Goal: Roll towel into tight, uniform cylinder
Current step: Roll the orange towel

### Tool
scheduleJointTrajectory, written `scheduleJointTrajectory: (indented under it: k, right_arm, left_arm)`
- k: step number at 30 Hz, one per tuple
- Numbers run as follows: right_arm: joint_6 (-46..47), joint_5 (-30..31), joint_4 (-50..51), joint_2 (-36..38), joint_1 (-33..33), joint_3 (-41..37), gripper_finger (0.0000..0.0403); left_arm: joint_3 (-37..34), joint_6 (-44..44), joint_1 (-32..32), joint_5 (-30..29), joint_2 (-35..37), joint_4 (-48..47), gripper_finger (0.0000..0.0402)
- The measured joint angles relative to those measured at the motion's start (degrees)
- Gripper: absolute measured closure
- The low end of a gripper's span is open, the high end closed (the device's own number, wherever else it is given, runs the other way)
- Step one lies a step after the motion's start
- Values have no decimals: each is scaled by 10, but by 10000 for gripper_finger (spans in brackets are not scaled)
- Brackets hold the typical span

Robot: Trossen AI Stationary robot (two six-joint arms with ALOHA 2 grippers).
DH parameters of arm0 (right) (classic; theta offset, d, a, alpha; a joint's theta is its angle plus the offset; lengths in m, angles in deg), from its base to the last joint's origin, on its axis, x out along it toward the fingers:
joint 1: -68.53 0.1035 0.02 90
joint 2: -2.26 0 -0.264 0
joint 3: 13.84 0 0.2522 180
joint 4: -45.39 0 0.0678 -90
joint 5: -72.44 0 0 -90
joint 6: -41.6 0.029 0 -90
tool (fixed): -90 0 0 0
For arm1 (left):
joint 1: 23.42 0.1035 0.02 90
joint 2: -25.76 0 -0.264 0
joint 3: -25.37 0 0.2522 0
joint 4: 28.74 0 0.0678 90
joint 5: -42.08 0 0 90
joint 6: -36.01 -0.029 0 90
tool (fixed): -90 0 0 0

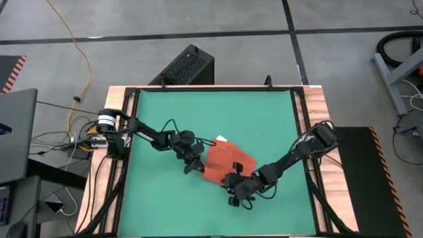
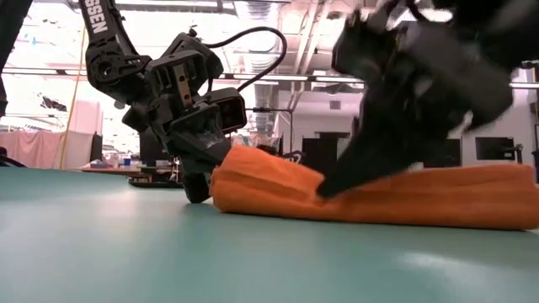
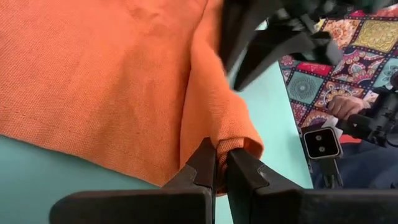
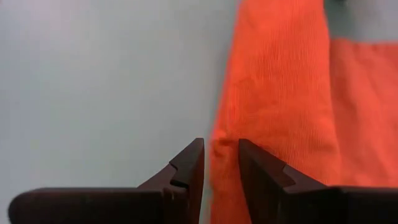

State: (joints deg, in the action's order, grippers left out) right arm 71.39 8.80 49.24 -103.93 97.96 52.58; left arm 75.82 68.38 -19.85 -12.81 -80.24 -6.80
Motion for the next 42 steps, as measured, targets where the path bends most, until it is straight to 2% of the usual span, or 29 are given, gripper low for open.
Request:
scheduleJointTrajectory:
  k: [7, 14, 29, 38, 42]
  right_arm:
    - [6, -2, -17, -4, 10, 0, 283]
    - [3, 52, 0, 13, 16, 0, 283]
    - [36, 38, 31, -1, -16, 0, 283]
    - [98, 46, 20, -50, -10, 2, 283]
    - [106, 42, 9, -60, -6, 2, 283]
  left_arm:
    - [0, -4, -1, 0, 0, -6, 399]
    - [0, -5, -2, -7, 0, -14, 399]
    - [0, -4, -16, -9, 0, -26, 399]
    - [1, 16, -14, 28, 0, -30, 399]
    - [0, -20, -16, 34, 0, -38, 398]
